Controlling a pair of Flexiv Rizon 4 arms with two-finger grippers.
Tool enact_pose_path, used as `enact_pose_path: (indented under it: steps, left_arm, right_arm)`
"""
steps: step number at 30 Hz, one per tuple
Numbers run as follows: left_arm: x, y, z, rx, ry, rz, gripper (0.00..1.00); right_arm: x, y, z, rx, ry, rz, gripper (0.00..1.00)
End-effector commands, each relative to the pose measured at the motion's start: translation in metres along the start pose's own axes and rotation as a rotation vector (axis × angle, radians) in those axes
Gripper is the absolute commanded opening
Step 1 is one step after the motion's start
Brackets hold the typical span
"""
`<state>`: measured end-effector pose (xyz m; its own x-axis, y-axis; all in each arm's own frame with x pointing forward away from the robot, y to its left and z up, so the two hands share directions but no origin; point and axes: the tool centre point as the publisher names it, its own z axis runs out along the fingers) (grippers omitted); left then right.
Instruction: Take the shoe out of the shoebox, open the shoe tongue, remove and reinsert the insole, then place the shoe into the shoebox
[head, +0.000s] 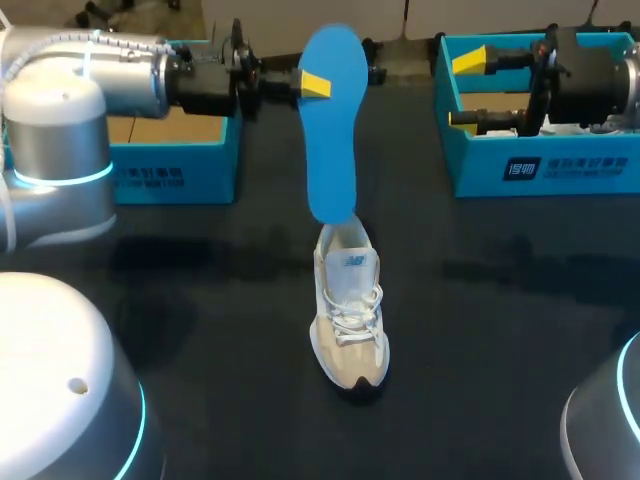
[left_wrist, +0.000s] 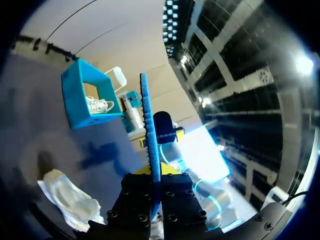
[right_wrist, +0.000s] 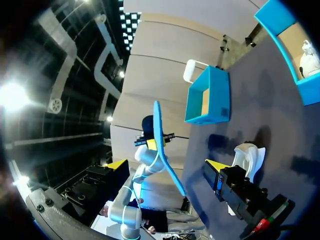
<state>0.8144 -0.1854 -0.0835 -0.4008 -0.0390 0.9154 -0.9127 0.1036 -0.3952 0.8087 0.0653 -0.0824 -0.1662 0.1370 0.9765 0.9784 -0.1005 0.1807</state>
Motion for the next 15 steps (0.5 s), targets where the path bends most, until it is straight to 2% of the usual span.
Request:
enact_pose_path:
  steps: [1,5,11,15]
  left_arm:
    - [0.0009,-0.0034,-0.0040,-0.060,0.006,0.285,0.00]
    - [-0.0017,-0.0069,-0.0060,-0.034,0.043,0.388,0.00]
    - [0.0013,-0.0095,-0.0055,-0.066,0.080,0.648,0.00]
    - [0.0027,-0.0095,-0.0043,-0.079,0.067,0.845,0.00]
  right_arm:
    - [-0.0002,0.0008,0.0016,0.000,-0.001,0.000,1.00]
    - [-0.0002,0.0008,0.0016,0.000,-0.001,0.000,1.00]
    - [-0.0002,0.0008,0.0016,0.000,-0.001,0.000,1.00]
    - [-0.0002,0.0008,0.0016,0.000,-0.001,0.000,1.00]
